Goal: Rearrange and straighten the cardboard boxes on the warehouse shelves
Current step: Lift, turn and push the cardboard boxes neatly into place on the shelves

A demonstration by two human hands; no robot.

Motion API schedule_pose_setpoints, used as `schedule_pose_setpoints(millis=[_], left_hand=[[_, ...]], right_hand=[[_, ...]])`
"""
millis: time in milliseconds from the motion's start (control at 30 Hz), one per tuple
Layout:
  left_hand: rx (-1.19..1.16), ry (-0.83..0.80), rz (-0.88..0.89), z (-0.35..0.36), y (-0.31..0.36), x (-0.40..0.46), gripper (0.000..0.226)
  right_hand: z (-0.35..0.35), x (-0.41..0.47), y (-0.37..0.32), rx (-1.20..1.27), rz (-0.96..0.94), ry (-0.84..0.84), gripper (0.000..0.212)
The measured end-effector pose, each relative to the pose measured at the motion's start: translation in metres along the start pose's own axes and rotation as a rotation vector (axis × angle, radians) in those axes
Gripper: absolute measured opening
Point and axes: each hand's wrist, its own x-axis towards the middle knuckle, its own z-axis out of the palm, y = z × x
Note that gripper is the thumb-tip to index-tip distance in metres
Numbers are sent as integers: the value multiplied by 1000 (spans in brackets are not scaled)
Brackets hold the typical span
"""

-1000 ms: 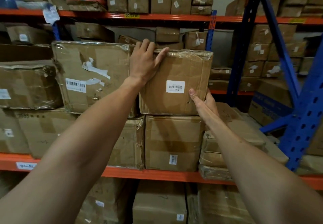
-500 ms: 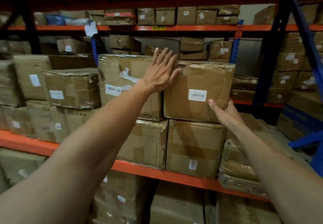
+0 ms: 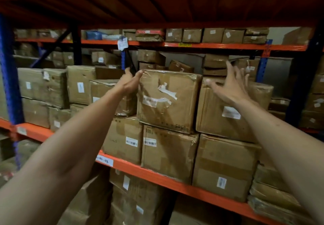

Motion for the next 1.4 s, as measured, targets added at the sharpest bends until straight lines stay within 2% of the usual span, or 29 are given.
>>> schedule_pose_setpoints(millis=[133, 267, 367, 467, 633, 700, 800, 933, 1133, 1200, 1300, 1400], left_hand=[[-96, -103, -53, 4, -23, 21, 104], [-121, -228, 12, 10, -36, 56, 127], [-201, -321, 47, 21, -37, 72, 124], [-338, -323, 111, 33, -38, 77, 93], [-449, -309, 139, 41, -45, 78, 81], [-437, -303, 128, 38, -45, 71, 85], [-399, -266, 96, 32, -46, 61, 106], [-406, -261, 108, 11, -37, 26, 81], [-430, -235, 107, -29, -25, -48, 72], [-511, -278, 105, -45, -20, -74, 72], [-766, -326, 12, -56, -25, -99, 61], [-831, -265, -135, -47, -49, -103, 72]], right_hand=[[31, 27, -44, -99, -65, -180, 91], [64, 53, -70, -276, 53, -328, 97], [74, 62, -80, -284, 116, -283, 101], [79, 69, -81, -268, 159, -266, 101], [81, 57, -90, -303, 187, -170, 88], [80, 48, -96, -285, 191, -144, 84], [74, 32, -104, -276, 195, -107, 84], [54, 1, -119, -250, 194, -117, 83], [13, -63, -152, -136, 186, -135, 84], [1, -79, -160, -78, 191, -145, 87], [-3, -96, -162, -62, 191, -119, 89], [6, -103, -163, -19, 215, -42, 85]])
